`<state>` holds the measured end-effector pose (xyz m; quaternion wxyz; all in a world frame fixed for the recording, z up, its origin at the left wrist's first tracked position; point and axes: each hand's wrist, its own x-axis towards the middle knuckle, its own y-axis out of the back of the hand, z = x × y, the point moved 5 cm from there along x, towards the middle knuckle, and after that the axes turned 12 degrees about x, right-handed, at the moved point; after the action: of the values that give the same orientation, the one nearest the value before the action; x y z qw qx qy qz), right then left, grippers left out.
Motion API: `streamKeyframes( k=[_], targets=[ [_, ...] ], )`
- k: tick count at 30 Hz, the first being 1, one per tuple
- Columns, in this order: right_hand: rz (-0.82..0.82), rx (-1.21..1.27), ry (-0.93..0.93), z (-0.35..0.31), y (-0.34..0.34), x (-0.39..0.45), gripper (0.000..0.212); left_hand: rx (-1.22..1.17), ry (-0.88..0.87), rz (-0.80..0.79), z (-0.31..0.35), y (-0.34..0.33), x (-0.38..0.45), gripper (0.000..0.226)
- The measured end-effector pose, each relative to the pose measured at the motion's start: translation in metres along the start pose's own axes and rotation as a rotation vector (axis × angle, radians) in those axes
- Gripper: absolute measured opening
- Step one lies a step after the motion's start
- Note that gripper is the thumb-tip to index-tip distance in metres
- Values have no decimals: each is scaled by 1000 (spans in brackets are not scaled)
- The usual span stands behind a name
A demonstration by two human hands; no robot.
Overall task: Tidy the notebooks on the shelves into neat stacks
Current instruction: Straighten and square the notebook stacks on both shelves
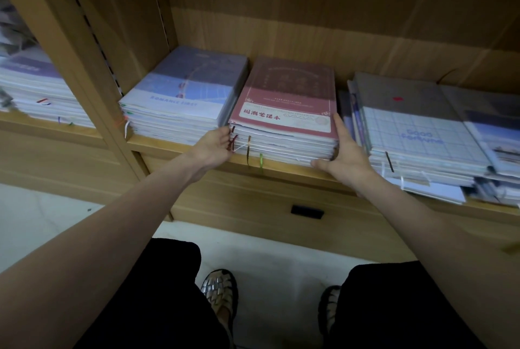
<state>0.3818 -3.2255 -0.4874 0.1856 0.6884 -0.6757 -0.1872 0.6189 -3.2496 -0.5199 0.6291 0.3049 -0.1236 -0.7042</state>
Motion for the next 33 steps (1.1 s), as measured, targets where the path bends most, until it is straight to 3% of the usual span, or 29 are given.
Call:
streamKeyframes(
  k=[6, 9, 12, 14, 18, 21, 24, 33],
  targets=[
    [10, -65, 7, 5, 0, 5, 98, 263, -54, 69, 7, 1, 7, 36],
    [34, 159, -132, 14, 7, 11, 94, 317, -75, 143, 8, 5, 9, 25],
    [-22, 299, -205, 20, 7, 15, 60, 313, -61, 215, 10, 5, 7, 19],
    [-24, 282, -195, 20, 7, 16, 48, 324, -49, 250, 12, 5, 7, 20],
    [-3, 231, -174, 19, 8, 18, 48, 345, -54, 211, 12, 8, 11, 20],
    [-20, 11, -120, 16, 10, 20, 50, 344, -103, 100, 14, 10, 11, 21],
    [8, -158, -60, 14, 12, 20, 50, 431, -149, 150, 15, 13, 10, 23],
    [72, -133, -58, 14, 10, 17, 51, 339, -181, 244, 7, 8, 10, 13]
  ],
)
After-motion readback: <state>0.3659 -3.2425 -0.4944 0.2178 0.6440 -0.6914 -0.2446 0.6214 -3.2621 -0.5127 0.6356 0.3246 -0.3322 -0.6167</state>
